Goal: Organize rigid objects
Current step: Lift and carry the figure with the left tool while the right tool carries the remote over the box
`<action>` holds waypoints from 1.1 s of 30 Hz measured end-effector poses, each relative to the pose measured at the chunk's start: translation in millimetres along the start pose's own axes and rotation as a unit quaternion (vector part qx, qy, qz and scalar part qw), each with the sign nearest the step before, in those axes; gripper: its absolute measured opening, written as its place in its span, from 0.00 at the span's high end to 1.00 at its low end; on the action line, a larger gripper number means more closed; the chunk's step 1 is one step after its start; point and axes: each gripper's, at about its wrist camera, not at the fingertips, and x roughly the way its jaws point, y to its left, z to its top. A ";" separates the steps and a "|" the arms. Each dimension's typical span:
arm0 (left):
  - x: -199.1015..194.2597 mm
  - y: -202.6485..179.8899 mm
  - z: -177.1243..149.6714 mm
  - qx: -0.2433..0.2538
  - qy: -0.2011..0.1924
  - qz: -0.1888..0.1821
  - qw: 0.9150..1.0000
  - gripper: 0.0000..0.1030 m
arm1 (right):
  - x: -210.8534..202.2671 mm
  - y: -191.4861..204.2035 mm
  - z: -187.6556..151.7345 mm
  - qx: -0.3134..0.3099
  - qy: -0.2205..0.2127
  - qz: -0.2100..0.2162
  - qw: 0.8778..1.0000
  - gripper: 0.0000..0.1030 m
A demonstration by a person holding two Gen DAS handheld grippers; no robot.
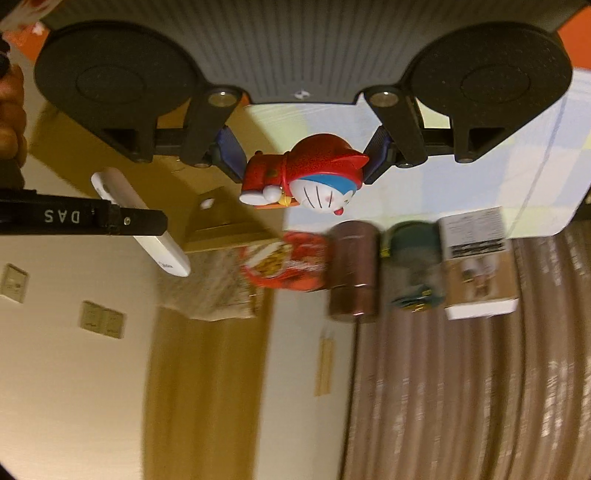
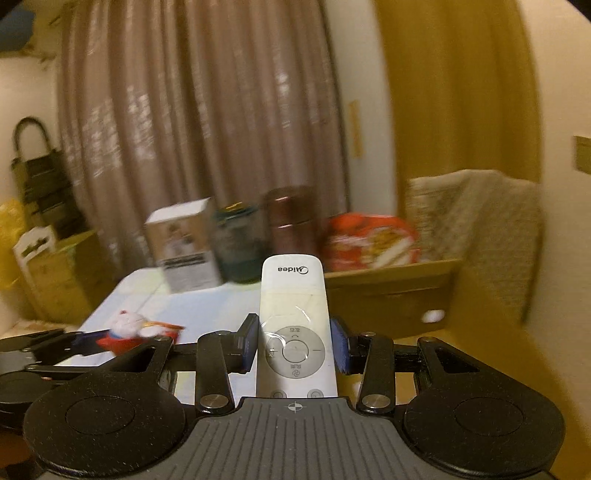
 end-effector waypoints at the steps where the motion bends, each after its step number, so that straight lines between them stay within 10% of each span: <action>1: 0.8 -7.5 1.7 0.005 -0.001 -0.008 1.000 0.39 | -4.8 -10.2 0.8 0.007 -0.003 -0.010 1.000 0.63; 15: 35.5 -93.9 11.0 0.073 0.015 -0.101 0.992 0.39 | -24.3 -104.0 -14.9 0.075 0.026 -0.090 0.993 0.63; 33: 69.8 -111.9 -5.5 0.117 0.051 -0.117 0.985 0.38 | -9.4 -111.0 -23.7 0.081 0.065 -0.082 0.991 0.63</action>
